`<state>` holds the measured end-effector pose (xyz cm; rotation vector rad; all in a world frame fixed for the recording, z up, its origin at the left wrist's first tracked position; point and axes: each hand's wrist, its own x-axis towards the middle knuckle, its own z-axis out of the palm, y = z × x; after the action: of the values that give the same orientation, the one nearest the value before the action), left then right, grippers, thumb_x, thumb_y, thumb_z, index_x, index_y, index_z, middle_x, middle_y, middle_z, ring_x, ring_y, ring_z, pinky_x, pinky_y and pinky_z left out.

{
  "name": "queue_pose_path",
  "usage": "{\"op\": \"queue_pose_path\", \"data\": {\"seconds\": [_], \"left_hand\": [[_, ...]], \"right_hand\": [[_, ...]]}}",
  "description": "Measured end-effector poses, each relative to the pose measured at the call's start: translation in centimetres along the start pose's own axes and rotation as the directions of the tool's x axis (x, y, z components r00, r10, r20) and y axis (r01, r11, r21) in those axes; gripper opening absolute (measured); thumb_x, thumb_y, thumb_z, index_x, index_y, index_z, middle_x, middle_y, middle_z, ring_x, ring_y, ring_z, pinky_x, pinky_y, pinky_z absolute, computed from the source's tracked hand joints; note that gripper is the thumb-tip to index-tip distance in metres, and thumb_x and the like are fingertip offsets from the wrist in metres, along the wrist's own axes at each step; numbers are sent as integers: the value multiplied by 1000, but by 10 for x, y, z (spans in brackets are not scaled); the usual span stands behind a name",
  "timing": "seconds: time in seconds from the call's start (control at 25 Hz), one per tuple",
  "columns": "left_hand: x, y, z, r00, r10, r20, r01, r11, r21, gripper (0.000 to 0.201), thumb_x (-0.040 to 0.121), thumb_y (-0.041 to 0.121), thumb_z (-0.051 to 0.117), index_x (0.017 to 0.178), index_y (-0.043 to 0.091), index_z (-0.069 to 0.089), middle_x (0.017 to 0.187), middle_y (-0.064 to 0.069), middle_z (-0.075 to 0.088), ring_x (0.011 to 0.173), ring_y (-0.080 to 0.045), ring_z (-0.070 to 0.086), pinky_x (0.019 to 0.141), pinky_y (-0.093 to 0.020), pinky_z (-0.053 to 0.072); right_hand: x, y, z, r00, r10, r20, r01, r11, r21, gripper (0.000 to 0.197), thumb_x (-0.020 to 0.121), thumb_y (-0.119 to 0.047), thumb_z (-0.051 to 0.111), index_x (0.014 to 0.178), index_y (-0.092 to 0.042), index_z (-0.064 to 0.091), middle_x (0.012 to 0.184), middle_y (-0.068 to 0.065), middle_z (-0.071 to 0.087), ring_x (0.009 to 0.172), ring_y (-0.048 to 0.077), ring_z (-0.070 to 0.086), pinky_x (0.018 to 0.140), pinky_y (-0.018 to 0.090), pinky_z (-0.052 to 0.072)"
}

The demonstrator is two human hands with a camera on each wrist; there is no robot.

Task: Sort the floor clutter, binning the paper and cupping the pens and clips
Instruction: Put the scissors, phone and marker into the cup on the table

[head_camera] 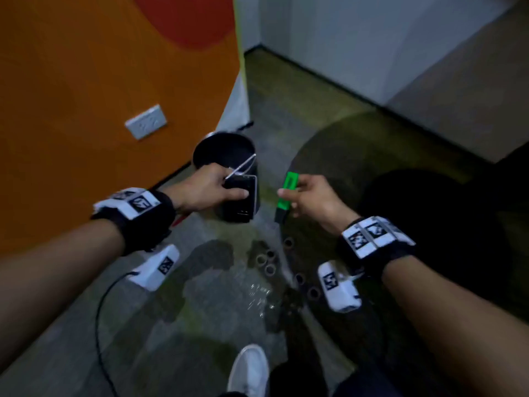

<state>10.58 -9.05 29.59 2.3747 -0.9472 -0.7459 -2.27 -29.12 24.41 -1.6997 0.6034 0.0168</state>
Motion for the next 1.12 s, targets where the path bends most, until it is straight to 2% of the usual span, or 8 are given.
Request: {"op": "queue_pose_path", "data": {"seconds": [0.08, 0.2, 0.32, 0.48, 0.72, 0.84, 0.96, 1.12], "left_hand": [[-20, 67, -52, 985, 87, -146, -87, 996, 3, 27, 78, 44, 78, 87, 19, 71, 82, 3, 73, 76, -10, 67, 69, -32, 52], [-57, 154, -111, 920, 203, -334, -197, 979, 51, 26, 85, 43, 71, 93, 18, 68, 75, 6, 65, 65, -4, 57, 57, -25, 44], [-90, 229, -148, 831, 257, -493, -271, 962, 45, 32, 93, 43, 59, 91, 11, 62, 79, -6, 64, 68, -21, 56, 59, -32, 40], [-117, 319, -166, 769, 252, -588, -420, 892, -167, 26, 97, 35, 57, 92, 9, 59, 73, -6, 56, 62, -20, 50, 59, -33, 40], [-140, 463, -158, 692, 427, -582, -654, 712, -256, 25, 96, 24, 60, 97, 0, 52, 66, -4, 48, 49, -14, 42, 47, -26, 33], [-137, 512, -136, 680, 498, -538, -704, 649, -289, 18, 97, 20, 58, 94, 3, 53, 65, -3, 50, 48, -9, 44, 46, -24, 35], [-131, 541, -107, 699, 527, -483, -698, 647, -305, 17, 98, 20, 56, 96, 3, 54, 67, -2, 54, 50, -6, 47, 48, -19, 38], [-122, 563, -73, 723, 539, -433, -684, 647, -337, 19, 97, 23, 58, 95, 4, 54, 70, -7, 61, 59, -14, 56, 58, -28, 44]], "right_hand": [[-27, -68, -25, 995, -88, -40, 86, 995, -52, 23, 85, -13, 74, 103, -6, 63, 68, 3, 61, 45, 3, 56, 43, 23, 46], [-65, -157, -56, 947, -275, -165, 251, 956, -154, 23, 79, -26, 78, 97, -16, 67, 82, 6, 69, 70, 17, 65, 62, 35, 57], [-127, -242, -89, 837, -464, -289, 392, 878, -275, 27, 78, -32, 76, 97, -15, 66, 93, 6, 71, 84, 19, 64, 81, 38, 55], [-218, -312, -142, 674, -626, -393, 489, 776, -398, 38, 84, -28, 73, 111, -14, 51, 105, 8, 61, 97, 28, 59, 79, 39, 49], [-325, -354, -286, 487, -712, -506, 502, 702, -505, 19, 90, -26, 62, 103, -20, 49, 94, 11, 62, 76, 34, 65, 65, 48, 57], [-346, -338, -348, 583, -637, -505, 338, 755, -562, 11, 90, -19, 63, 98, -12, 58, 87, 15, 65, 68, 31, 67, 54, 37, 56], [-344, -304, -380, 642, -592, -487, 161, 725, -669, 8, 90, -17, 65, 97, -12, 63, 93, 12, 65, 81, 31, 66, 69, 38, 56], [-321, -265, -384, 757, -504, -415, 29, 660, -750, 12, 90, -2, 50, 86, -8, 59, 85, 12, 65, 77, 29, 57, 68, 34, 43]]}}
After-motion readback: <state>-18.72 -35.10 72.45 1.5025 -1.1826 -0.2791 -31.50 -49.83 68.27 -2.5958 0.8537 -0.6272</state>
